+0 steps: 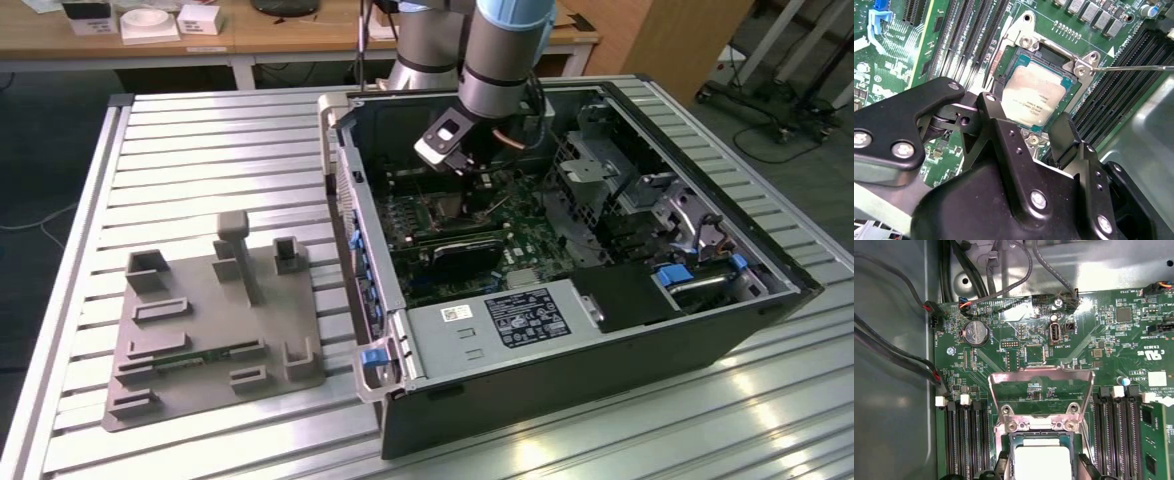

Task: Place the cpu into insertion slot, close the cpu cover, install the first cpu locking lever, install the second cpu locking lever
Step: 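Place the cpu into insertion slot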

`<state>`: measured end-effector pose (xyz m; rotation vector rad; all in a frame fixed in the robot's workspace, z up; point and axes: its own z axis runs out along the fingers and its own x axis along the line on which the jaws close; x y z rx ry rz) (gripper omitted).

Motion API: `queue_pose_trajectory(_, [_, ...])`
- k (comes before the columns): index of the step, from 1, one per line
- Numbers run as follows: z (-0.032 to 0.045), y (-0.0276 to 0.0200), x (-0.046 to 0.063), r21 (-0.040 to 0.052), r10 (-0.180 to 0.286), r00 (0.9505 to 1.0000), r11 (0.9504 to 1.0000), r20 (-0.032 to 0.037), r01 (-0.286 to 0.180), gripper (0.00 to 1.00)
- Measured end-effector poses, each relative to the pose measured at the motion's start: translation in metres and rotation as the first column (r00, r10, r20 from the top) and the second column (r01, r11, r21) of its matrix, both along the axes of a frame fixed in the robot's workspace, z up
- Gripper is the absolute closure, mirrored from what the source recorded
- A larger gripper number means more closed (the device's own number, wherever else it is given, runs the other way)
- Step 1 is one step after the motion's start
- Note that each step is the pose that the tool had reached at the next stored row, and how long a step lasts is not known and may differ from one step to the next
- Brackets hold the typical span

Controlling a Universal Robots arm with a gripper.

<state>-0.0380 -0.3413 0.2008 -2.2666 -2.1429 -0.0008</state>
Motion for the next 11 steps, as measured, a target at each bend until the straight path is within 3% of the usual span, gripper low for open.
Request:
queue_pose_trajectory(7, [0.0073,0.0001,0.0000,-0.0064,0.024,0.9997,0.9997,-0.0002,-0.024,0.38])
queue_pose_trajectory(9, [0.0083,0.0001,-0.0006,-0.0103,0.032,0.9995,0.9994,-0.0002,-0.032,0.51])
queue_pose_trajectory(11, [0.0092,0.0000,-0.0018,-0.0118,0.033,0.9994,0.9994,-0.0005,-0.033,0.57])
